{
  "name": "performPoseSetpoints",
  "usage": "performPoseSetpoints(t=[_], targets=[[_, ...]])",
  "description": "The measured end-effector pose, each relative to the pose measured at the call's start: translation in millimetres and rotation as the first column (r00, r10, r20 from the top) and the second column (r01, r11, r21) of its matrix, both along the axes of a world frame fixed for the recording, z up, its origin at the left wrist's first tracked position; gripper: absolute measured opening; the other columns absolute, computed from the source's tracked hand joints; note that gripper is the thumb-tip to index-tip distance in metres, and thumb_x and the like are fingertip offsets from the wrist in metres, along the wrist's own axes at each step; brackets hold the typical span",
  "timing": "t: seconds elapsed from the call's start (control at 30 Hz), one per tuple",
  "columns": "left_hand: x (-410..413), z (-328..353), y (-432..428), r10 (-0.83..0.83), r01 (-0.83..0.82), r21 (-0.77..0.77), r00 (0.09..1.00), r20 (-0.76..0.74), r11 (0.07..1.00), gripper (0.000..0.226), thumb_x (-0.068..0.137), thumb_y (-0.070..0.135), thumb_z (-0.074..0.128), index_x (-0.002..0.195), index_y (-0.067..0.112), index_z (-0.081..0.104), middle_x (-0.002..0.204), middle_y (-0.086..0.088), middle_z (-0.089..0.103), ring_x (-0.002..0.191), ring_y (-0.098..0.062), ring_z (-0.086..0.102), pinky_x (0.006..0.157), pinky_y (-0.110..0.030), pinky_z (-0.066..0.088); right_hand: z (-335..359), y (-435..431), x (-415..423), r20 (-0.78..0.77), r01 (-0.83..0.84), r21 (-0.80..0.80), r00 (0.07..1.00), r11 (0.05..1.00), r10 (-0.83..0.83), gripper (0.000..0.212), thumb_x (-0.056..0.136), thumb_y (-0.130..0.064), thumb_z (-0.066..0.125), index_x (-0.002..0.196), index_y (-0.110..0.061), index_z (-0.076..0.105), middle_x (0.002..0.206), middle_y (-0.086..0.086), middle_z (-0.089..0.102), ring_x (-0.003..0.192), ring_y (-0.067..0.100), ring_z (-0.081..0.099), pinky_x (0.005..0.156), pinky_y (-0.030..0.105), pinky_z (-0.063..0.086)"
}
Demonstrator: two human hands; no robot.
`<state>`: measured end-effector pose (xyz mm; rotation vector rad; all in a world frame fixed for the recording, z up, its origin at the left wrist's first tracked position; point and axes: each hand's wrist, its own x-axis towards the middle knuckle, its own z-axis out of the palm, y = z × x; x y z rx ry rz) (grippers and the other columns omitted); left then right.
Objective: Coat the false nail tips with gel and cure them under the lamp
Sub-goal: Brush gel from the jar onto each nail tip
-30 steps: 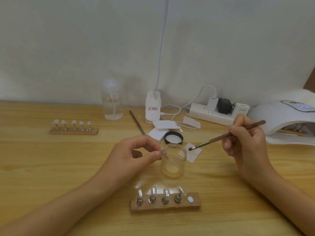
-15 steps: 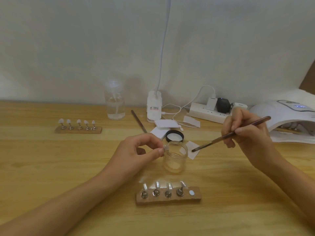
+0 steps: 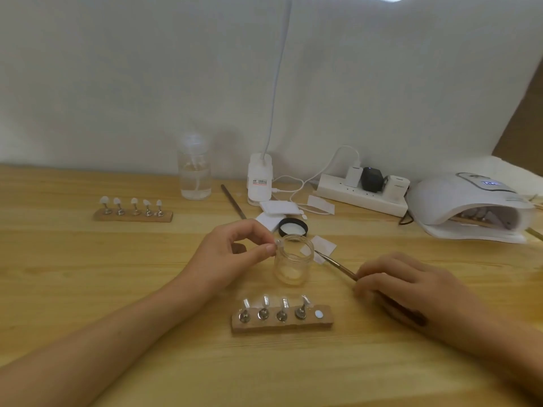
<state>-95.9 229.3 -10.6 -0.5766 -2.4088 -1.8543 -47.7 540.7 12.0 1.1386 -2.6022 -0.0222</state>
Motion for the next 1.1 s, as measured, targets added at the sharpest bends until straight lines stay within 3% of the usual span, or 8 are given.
performPoseSetpoints(t=[0.1, 0.17, 0.27, 0.4, 0.47, 0.63, 0.9, 1.1], targets=[[2.7, 3.1, -0.1, -0.012, 0.011, 0.05, 1.0, 0.018, 0.999, 0.008, 0.081, 0.031, 0.076, 0.082, 0.024, 0.072, 0.096, 0.007, 0.072, 0.057, -0.001, 0.051, 0.054, -0.011, 0.042, -2.5, 2.3, -0.4, 0.084, 0.051, 0.017, 0.995, 0.999, -0.052, 0.066, 0.078, -0.007, 0.079, 0.126, -0.045, 0.052, 0.131, -0.022, 0.05, 0.117, -0.003, 0.047, 0.08, 0.023, 0.056], [4.9, 5.2, -0.8, -0.028, 0.026, 0.092, 0.999, 0.029, 0.995, 0.02, 0.072, 0.042, 0.076, 0.082, 0.026, 0.072, 0.096, 0.007, 0.072, 0.058, -0.008, 0.049, 0.054, -0.012, 0.042, -0.9, 3.2, -3.7, 0.113, 0.071, 0.003, 0.991, 0.998, -0.07, 0.058, 0.087, -0.014, 0.067, 0.127, -0.051, 0.049, 0.132, -0.024, 0.046, 0.119, -0.002, 0.046, 0.086, 0.026, 0.054], [6.2, 6.8, -2.0, -0.051, 0.047, 0.141, 0.998, 0.031, 0.989, 0.02, 0.07, 0.041, 0.076, 0.083, 0.025, 0.072, 0.095, 0.008, 0.073, 0.057, -0.009, 0.048, 0.053, -0.016, 0.044, 7.4, -3.2, -8.3, 0.203, 0.112, -0.052, 0.974, 0.992, -0.099, 0.05, 0.093, -0.014, 0.058, 0.123, -0.054, 0.054, 0.13, -0.026, 0.046, 0.121, -0.003, 0.044, 0.093, 0.025, 0.049], [5.8, 7.6, -3.5, -0.093, 0.083, 0.188, 0.995, 0.041, 0.979, 0.013, 0.072, 0.034, 0.078, 0.082, 0.027, 0.074, 0.095, 0.006, 0.073, 0.056, -0.006, 0.048, 0.053, -0.017, 0.045, 23.7, -37.0, -14.7, 0.165, 0.104, -0.419, 0.986, 0.902, -0.037, 0.03, 0.088, -0.014, 0.062, 0.108, -0.034, 0.069, 0.101, -0.019, 0.06, 0.088, 0.008, 0.059, 0.065, 0.018, 0.049], [5.4, 9.2, -4.8, -0.109, 0.097, 0.216, 0.993, 0.043, 0.971, 0.012, 0.072, 0.032, 0.078, 0.082, 0.026, 0.074, 0.092, 0.006, 0.073, 0.055, -0.006, 0.048, 0.052, -0.016, 0.044, 31.0, -63.5, -18.6, 0.216, 0.126, -0.529, 0.976, 0.839, -0.01, 0.025, 0.084, -0.019, 0.065, 0.104, -0.033, 0.07, 0.091, -0.016, 0.062, 0.079, 0.011, 0.059, 0.062, 0.016, 0.049], [7.8, 12.1, -8.3, -0.157, 0.138, 0.284, 0.987, 0.045, 0.949, 0.009, 0.074, 0.029, 0.079, 0.081, 0.028, 0.073, 0.086, 0.009, 0.072, 0.053, -0.005, 0.046, 0.051, -0.013, 0.04, 34.7, -113.3, -24.6, 0.323, 0.172, -0.603, 0.946, 0.779, 0.041, 0.025, 0.079, -0.012, 0.08, 0.097, -0.028, 0.072, 0.081, -0.01, 0.065, 0.064, 0.005, 0.054, 0.063, 0.016, 0.049], [3.8, 11.4, -10.1, -0.27, 0.235, 0.358, 0.961, 0.051, 0.904, 0.02, 0.076, 0.016, 0.076, 0.074, 0.034, 0.067, 0.081, 0.014, 0.069, 0.051, -0.004, 0.039, 0.047, -0.014, 0.029, 35.8, -132.5, -27.5, 0.388, 0.171, -0.711, 0.904, 0.682, 0.178, 0.017, 0.079, -0.011, 0.08, 0.083, -0.024, 0.07, 0.079, -0.008, 0.066, 0.057, 0.002, 0.049, 0.058, 0.015, 0.044], [4.4, 9.6, -11.3, -0.331, 0.307, 0.336, 0.944, 0.016, 0.891, 0.01, 0.074, 0.03, 0.076, 0.08, 0.031, 0.068, 0.089, 0.01, 0.068, 0.053, -0.003, 0.043, 0.049, -0.012, 0.033, 35.4, -130.0, -20.1, 0.439, 0.211, -0.714, 0.878, 0.668, 0.192, 0.014, 0.081, -0.011, 0.08, 0.08, -0.022, 0.07, 0.081, -0.006, 0.067, 0.057, 0.005, 0.047, 0.055, 0.015, 0.041]])
